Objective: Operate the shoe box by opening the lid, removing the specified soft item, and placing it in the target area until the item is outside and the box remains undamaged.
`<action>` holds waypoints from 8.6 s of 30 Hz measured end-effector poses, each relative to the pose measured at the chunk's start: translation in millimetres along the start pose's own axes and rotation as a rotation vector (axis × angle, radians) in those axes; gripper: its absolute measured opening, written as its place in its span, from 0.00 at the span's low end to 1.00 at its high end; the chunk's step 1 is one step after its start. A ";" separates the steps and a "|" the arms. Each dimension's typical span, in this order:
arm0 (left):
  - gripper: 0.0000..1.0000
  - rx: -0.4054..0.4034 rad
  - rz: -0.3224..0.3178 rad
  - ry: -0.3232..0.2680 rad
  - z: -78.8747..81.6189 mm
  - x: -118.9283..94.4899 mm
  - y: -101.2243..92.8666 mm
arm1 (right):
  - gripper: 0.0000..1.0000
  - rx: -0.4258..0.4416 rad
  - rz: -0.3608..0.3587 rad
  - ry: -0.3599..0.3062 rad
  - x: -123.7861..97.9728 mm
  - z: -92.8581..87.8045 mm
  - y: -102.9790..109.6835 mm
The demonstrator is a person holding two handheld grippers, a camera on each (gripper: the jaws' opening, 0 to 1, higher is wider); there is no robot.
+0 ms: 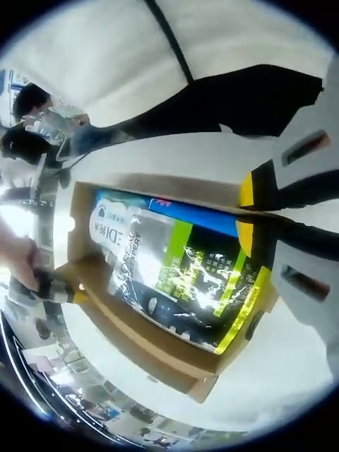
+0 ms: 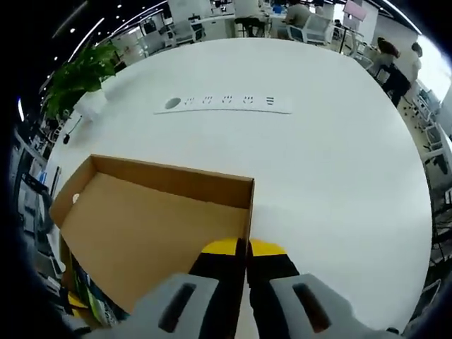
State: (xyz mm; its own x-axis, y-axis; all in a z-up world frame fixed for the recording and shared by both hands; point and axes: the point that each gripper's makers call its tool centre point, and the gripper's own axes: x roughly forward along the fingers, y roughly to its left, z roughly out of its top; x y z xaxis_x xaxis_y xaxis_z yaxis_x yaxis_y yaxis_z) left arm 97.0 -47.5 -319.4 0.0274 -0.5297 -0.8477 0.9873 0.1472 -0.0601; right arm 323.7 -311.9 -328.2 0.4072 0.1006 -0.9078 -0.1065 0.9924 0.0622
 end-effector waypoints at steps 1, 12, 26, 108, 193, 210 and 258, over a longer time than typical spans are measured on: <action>0.03 -0.001 0.002 -0.001 0.1 0.1 0.2 | 0.01 -0.009 0.002 0.003 1.1 -1.1 0.9; 0.03 0.000 0.006 -0.007 0.3 1.1 0.9 | 0.21 -0.050 0.039 -0.109 -2.7 3.0 1.5; 0.03 0.014 0.001 -0.023 0.1 1.6 -0.1 | 0.28 0.100 0.102 -0.346 -46.7 28.6 11.0; 0.03 -0.012 -0.037 -0.001 -1.5 1.1 -0.9 | 0.21 0.393 0.671 -0.416 -149.9 -99.2 63.0; 0.05 -0.117 0.010 0.095 -3.3 8.7 1.0 | 0.18 0.107 0.902 -0.176 -81.6 -115.7 178.6; 0.04 -0.010 0.010 0.068 -5.8 13.4 -1.3 | 0.16 0.396 0.918 -0.059 -89.0 -102.4 214.4; 0.02 0.073 0.016 0.027 -4.7 13.1 -0.8 | 0.00 0.863 0.798 -0.487 -236.0 -178.6 68.5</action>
State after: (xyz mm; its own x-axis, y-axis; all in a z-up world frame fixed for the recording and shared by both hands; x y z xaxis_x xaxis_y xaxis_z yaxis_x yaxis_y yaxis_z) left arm 95.9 -50.7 -332.9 0.0402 -0.5051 -0.8621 0.9956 0.0935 -0.0084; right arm 58.3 -280.4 -183.8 0.8120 0.5227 -0.2597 0.0734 0.3500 0.9339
